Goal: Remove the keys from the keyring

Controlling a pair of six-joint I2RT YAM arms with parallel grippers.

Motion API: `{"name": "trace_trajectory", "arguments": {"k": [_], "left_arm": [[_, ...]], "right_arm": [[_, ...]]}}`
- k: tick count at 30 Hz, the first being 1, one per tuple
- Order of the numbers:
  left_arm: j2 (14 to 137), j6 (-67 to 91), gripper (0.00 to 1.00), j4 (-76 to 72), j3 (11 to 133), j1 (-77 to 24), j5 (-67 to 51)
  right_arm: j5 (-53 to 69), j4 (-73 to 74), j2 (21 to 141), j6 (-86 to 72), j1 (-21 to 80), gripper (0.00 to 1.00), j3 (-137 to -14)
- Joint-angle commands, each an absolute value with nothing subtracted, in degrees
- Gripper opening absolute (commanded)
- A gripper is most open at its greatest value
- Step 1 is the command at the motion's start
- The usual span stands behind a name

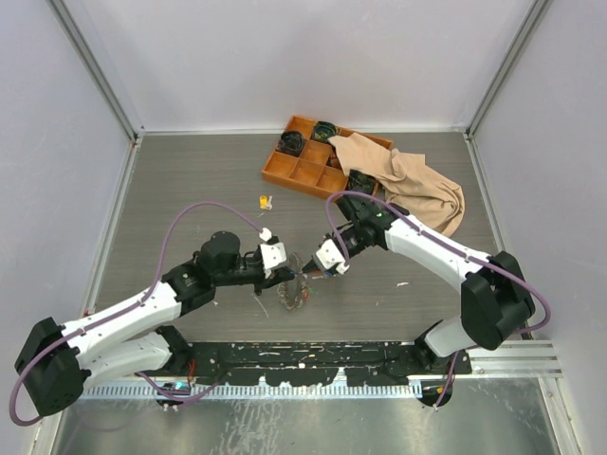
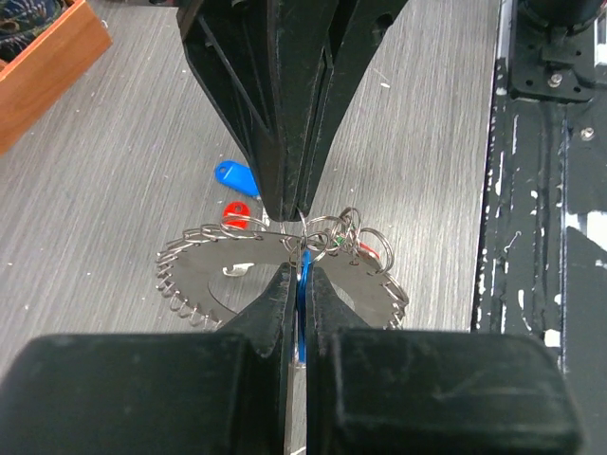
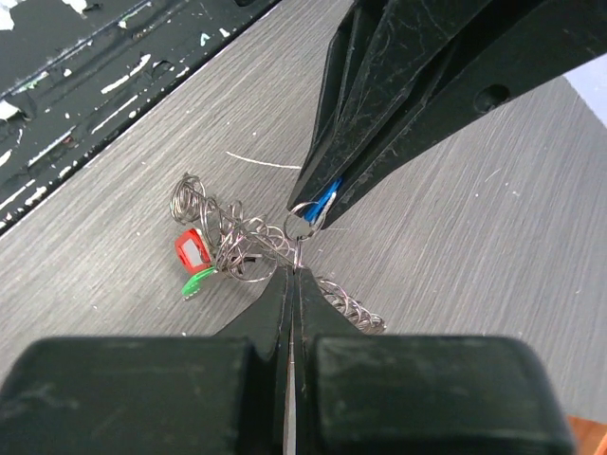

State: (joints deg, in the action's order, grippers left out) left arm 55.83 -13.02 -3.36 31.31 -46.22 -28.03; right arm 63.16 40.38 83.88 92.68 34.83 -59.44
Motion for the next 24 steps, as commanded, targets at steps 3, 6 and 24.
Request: {"name": "trace_trajectory", "arguments": {"k": [3,6,24], "left_arm": [[52.76,-20.99,0.00,1.07,36.57,-48.70,-24.28],[52.11,-26.09,0.00,2.11,37.20,-49.74,-24.25],[54.40,-37.14,0.00,6.30,41.78,-51.59,-18.72]], "right_arm": [[60.95,44.05,82.52,98.83,35.31,0.01,-59.61],[60.32,44.58,82.94,98.74,36.26,0.01,-60.23],[60.14,45.53,85.17,96.37,38.65,0.01,-61.76]]}}
